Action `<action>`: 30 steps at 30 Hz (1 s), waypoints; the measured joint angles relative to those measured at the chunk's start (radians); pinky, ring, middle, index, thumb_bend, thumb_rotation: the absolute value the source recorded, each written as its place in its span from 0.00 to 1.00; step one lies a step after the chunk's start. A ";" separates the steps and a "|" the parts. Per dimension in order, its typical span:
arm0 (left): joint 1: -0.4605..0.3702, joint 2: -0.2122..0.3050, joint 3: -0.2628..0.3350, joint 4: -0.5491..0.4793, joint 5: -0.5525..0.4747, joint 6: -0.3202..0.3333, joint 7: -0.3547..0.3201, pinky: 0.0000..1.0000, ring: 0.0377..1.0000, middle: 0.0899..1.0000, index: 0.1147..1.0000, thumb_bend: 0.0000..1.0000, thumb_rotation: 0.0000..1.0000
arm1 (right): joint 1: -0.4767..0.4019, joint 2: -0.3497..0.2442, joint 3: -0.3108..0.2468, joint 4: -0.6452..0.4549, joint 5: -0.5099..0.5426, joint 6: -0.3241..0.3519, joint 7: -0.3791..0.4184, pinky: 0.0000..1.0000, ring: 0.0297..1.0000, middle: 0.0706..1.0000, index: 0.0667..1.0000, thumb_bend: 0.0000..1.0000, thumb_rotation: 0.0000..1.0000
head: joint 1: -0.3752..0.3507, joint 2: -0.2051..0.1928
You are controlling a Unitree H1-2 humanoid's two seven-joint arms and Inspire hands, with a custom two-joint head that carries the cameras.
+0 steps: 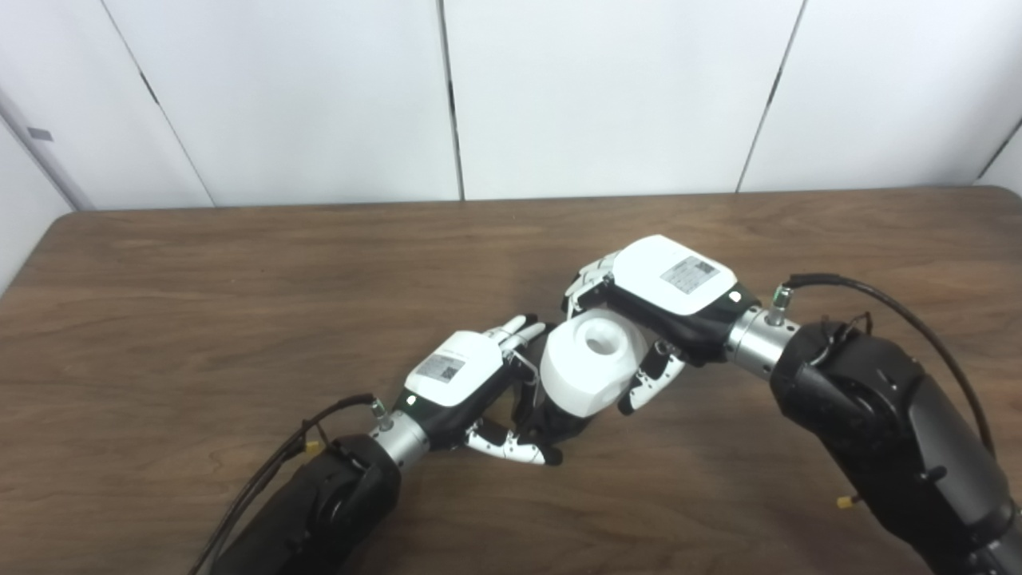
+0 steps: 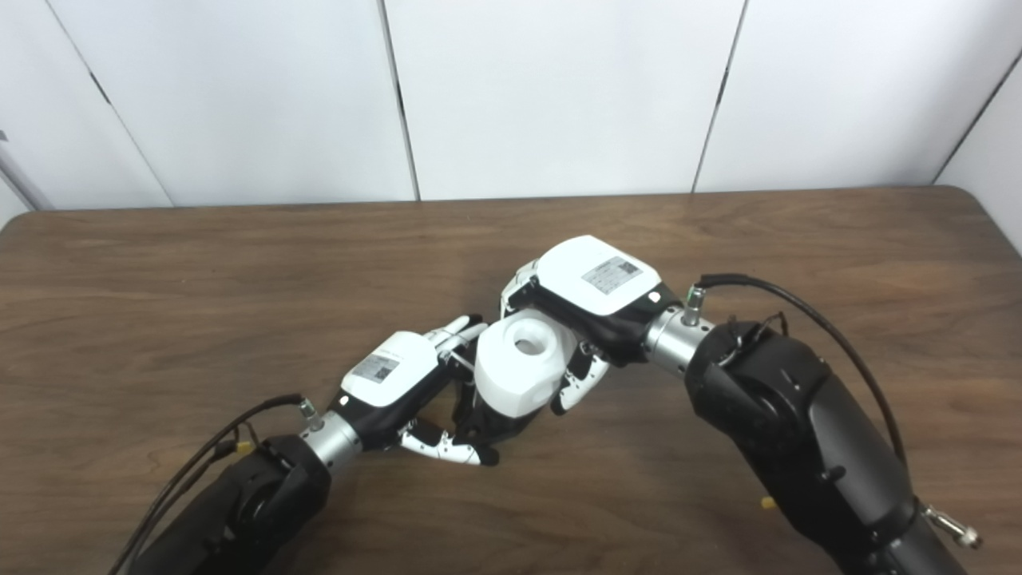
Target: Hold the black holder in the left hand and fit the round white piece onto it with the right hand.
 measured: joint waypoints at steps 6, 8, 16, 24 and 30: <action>0.001 -0.004 0.000 0.000 0.000 0.004 0.000 0.89 1.00 0.97 0.43 0.52 0.07 | -0.001 0.016 0.007 0.043 -0.008 -0.017 -0.003 0.81 0.81 0.72 0.44 0.53 0.14 | 0.000 0.002; 0.002 -0.004 0.000 0.000 0.000 0.004 0.000 0.90 1.00 0.97 0.43 0.52 0.06 | -0.001 0.019 0.007 0.049 -0.009 -0.029 -0.006 0.81 0.80 0.72 0.44 0.53 0.14 | 0.002 0.003; 0.006 -0.006 0.001 -0.003 -0.001 0.007 -0.001 0.90 1.00 0.96 0.43 0.52 0.06 | -0.002 0.046 0.015 0.103 -0.020 -0.061 -0.031 0.79 0.79 0.71 0.44 0.53 0.14 | 0.006 0.009; 0.010 -0.005 0.003 -0.010 0.000 0.014 -0.001 0.89 1.00 0.96 0.43 0.52 0.07 | -0.004 0.048 0.015 0.124 -0.027 -0.096 -0.055 0.80 0.78 0.71 0.44 0.53 0.14 | 0.008 0.015; 0.013 -0.005 0.003 -0.013 -0.001 0.019 -0.003 0.89 1.00 0.97 0.43 0.52 0.06 | -0.012 0.041 0.019 0.128 -0.025 -0.116 -0.053 0.80 0.76 0.71 0.45 0.53 0.14 | 0.003 0.015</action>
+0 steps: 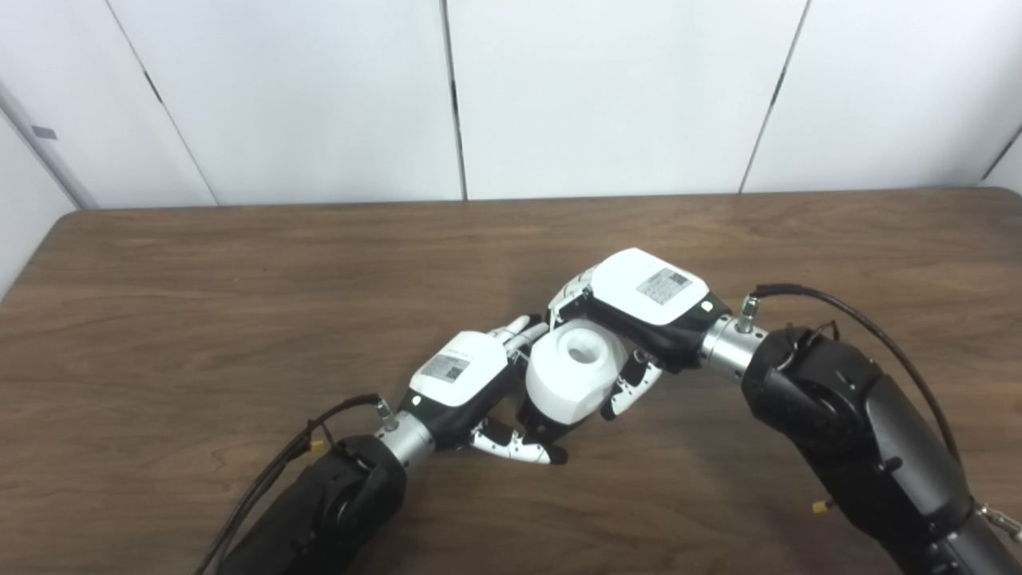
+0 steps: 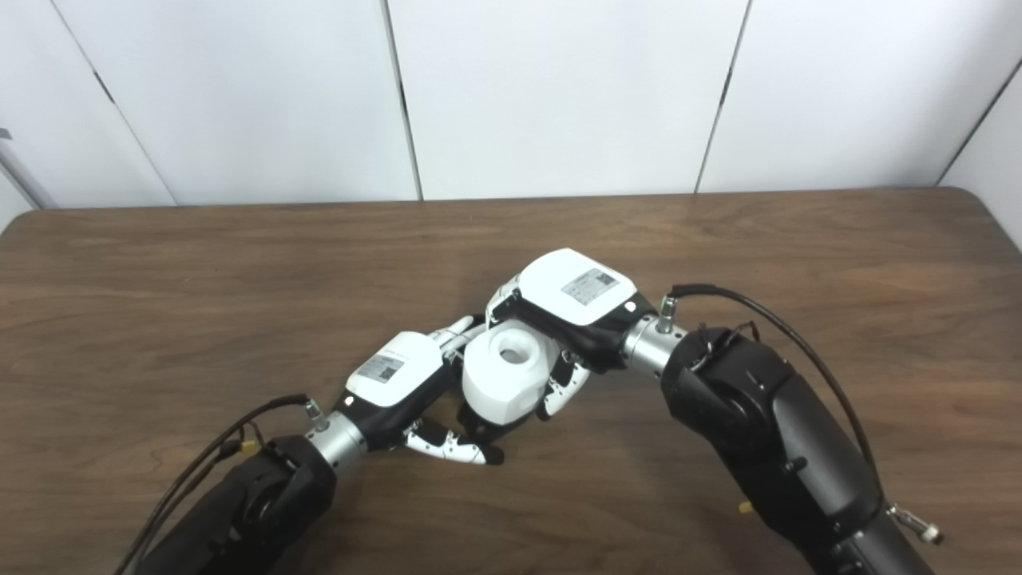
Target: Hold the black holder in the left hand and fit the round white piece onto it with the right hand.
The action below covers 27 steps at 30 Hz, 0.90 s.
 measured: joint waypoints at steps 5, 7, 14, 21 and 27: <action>0.000 0.000 -0.001 0.000 0.000 0.000 0.000 0.90 1.00 0.97 0.43 0.52 0.07 | 0.001 -0.002 -0.002 -0.023 -0.003 0.016 0.039 0.78 0.79 0.84 0.93 0.91 0.28 | -0.003 -0.005; 0.000 0.000 -0.001 0.000 0.000 0.000 0.000 0.89 1.00 0.97 0.43 0.52 0.07 | 0.007 -0.001 -0.003 -0.034 -0.007 0.034 0.054 0.75 0.80 0.89 0.99 0.95 0.30 | -0.005 -0.008; 0.000 0.000 -0.001 0.000 0.000 -0.001 0.000 0.89 1.00 0.96 0.43 0.52 0.06 | 0.031 0.003 -0.026 -0.034 -0.042 0.048 0.051 0.74 0.82 0.91 1.00 0.97 0.32 | -0.008 -0.009; 0.000 0.002 -0.001 -0.001 0.000 -0.004 0.000 0.88 1.00 0.96 0.43 0.52 0.06 | 0.032 0.009 -0.060 -0.034 -0.050 0.049 0.032 0.76 0.83 0.91 1.00 0.95 0.30 | -0.009 -0.006; 0.000 0.002 0.000 -0.001 0.000 -0.006 0.000 0.88 1.00 0.95 0.42 0.52 0.06 | 0.032 0.011 -0.085 -0.033 -0.045 0.049 0.020 0.78 0.84 0.92 1.00 0.94 0.32 | -0.014 -0.006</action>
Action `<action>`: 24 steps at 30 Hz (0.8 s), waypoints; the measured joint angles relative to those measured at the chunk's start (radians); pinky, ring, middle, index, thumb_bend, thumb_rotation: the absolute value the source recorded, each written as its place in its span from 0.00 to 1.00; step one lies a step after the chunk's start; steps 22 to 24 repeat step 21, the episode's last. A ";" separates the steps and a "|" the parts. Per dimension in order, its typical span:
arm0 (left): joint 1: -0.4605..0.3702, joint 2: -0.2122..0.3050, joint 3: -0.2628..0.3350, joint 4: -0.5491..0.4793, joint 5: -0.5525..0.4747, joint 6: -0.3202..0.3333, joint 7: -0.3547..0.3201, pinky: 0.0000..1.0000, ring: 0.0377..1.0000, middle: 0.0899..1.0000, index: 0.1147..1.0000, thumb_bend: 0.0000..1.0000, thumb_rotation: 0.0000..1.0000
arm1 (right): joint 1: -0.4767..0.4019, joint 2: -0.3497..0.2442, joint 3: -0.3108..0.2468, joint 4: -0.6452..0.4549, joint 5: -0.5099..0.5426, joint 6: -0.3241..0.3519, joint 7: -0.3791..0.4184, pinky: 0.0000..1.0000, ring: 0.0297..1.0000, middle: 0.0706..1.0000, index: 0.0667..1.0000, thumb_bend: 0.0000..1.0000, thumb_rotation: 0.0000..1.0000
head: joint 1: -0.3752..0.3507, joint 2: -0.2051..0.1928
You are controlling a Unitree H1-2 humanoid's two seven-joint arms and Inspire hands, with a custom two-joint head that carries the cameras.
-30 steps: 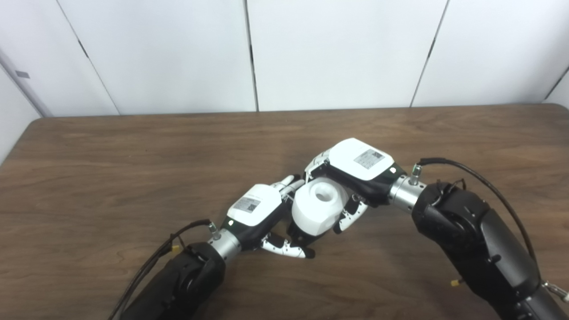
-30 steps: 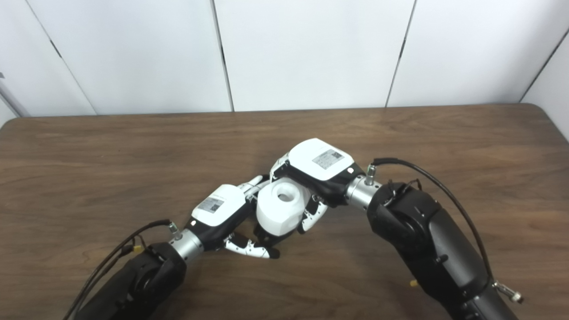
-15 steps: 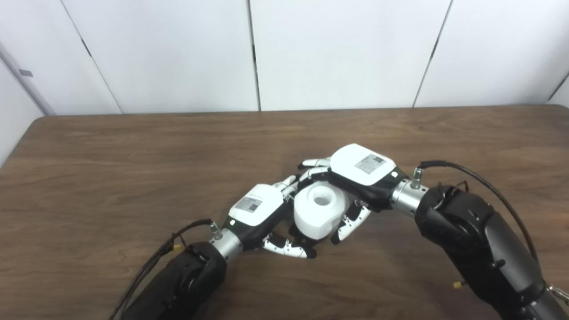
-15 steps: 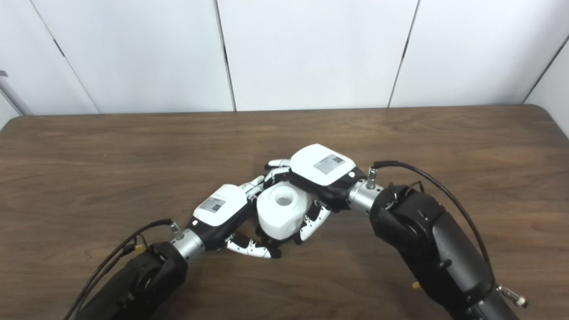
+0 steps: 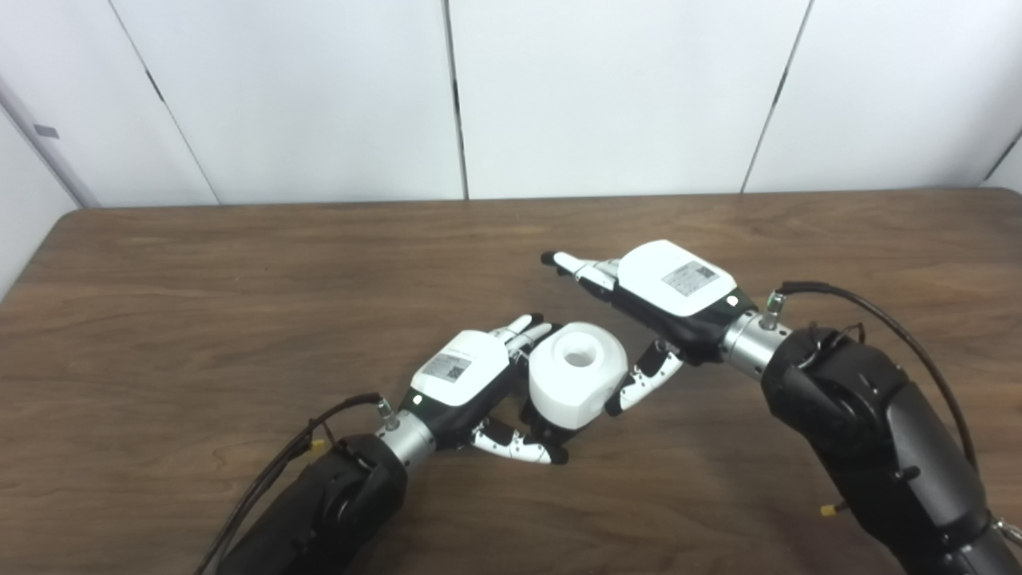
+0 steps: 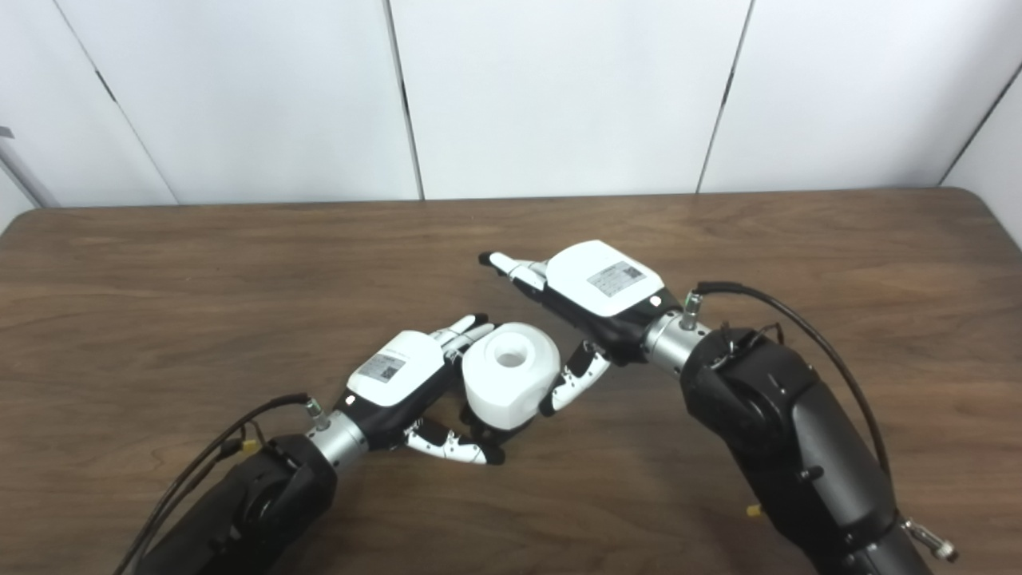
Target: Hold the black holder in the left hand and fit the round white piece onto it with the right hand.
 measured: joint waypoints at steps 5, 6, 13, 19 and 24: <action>0.000 0.001 0.000 0.000 0.000 -0.001 0.000 0.89 1.00 0.96 0.43 0.52 0.07 | -0.007 -0.004 -0.008 0.000 -0.002 0.045 0.036 0.78 0.88 0.95 1.00 0.96 0.26 | -0.017 -0.005; 0.000 0.001 0.000 0.000 0.000 -0.001 0.000 0.89 1.00 0.96 0.43 0.52 0.07 | -0.015 -0.013 -0.007 -0.001 -0.005 0.060 0.069 0.77 0.88 0.95 1.00 0.95 0.23 | -0.021 -0.006; 0.003 0.003 0.002 0.000 -0.009 -0.003 -0.001 0.90 1.00 0.95 0.43 0.52 0.06 | -0.068 -0.141 -0.024 -0.035 -0.047 0.163 0.293 0.70 0.86 0.91 0.94 0.90 0.02 | -0.028 -0.008; 0.006 0.006 0.005 0.000 -0.013 -0.009 0.000 0.89 0.99 0.95 0.42 0.52 0.06 | -0.049 -0.159 -0.110 -0.030 -0.072 0.194 0.211 0.58 0.76 0.82 0.84 0.74 0.00 | -0.032 -0.012; 0.005 0.007 0.005 0.000 -0.013 -0.009 0.000 0.89 1.00 0.95 0.42 0.52 0.06 | -0.042 -0.146 -0.146 -0.018 -0.072 0.196 0.139 0.55 0.73 0.80 0.81 0.72 0.00 | -0.032 -0.012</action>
